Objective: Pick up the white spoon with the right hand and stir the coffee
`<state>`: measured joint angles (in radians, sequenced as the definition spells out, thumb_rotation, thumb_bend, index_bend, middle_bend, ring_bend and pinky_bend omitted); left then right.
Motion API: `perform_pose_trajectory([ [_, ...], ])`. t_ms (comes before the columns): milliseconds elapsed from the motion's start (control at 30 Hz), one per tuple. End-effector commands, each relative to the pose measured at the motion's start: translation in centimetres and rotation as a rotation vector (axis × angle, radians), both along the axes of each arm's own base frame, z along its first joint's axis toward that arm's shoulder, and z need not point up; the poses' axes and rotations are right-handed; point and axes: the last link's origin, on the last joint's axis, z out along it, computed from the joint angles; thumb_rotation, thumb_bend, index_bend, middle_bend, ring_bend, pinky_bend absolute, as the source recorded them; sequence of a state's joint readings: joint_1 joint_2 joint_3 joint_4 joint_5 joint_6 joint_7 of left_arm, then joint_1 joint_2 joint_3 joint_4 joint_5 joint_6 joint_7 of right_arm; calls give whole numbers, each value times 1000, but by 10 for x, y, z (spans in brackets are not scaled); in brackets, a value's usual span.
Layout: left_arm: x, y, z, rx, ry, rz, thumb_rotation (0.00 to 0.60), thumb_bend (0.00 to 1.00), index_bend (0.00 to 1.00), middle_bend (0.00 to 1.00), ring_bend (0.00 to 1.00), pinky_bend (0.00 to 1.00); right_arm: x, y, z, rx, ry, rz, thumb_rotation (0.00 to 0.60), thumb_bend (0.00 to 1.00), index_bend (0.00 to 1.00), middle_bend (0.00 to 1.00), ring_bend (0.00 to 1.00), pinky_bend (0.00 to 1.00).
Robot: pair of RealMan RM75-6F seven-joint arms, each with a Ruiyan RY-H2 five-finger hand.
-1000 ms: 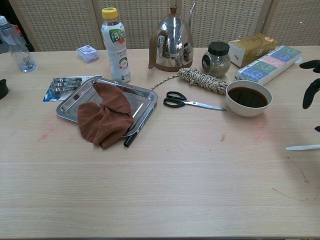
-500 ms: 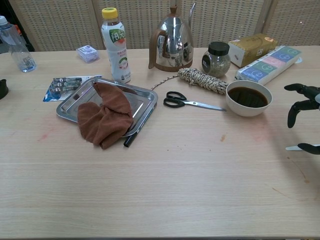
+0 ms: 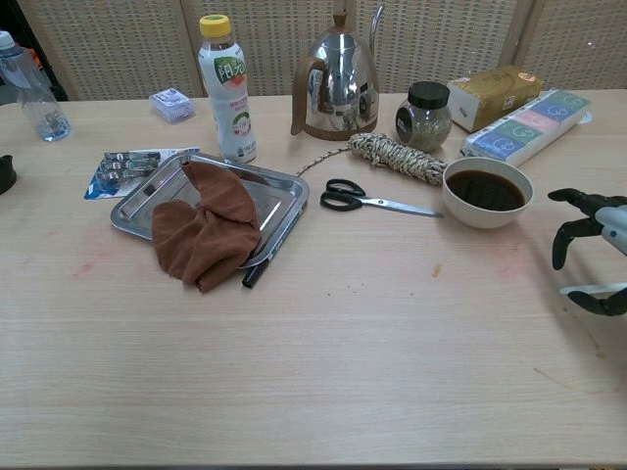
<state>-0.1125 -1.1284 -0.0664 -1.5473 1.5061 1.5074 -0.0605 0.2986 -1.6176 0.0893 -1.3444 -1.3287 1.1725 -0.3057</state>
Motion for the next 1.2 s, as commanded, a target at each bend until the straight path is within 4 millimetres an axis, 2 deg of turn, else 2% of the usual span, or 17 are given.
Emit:
perform_pose_trajectory([
  [33, -1, 0, 0, 0, -1, 3, 600, 0, 0, 0, 0, 0, -3, -4, -3, 6, 13, -9, 600, 363, 448, 0, 0, 42],
  [833, -1, 4, -2, -6, 6, 16, 600, 0, 0, 0, 0, 0, -20, -9, -5, -29, 12, -92, 600, 363, 447, 0, 0, 42],
  [1200, -2, 5, -2, -6, 6, 21, 600, 0, 0, 0, 0, 0, -15, -13, -11, -7, 3, -95, 600, 363, 448, 0, 0, 42],
])
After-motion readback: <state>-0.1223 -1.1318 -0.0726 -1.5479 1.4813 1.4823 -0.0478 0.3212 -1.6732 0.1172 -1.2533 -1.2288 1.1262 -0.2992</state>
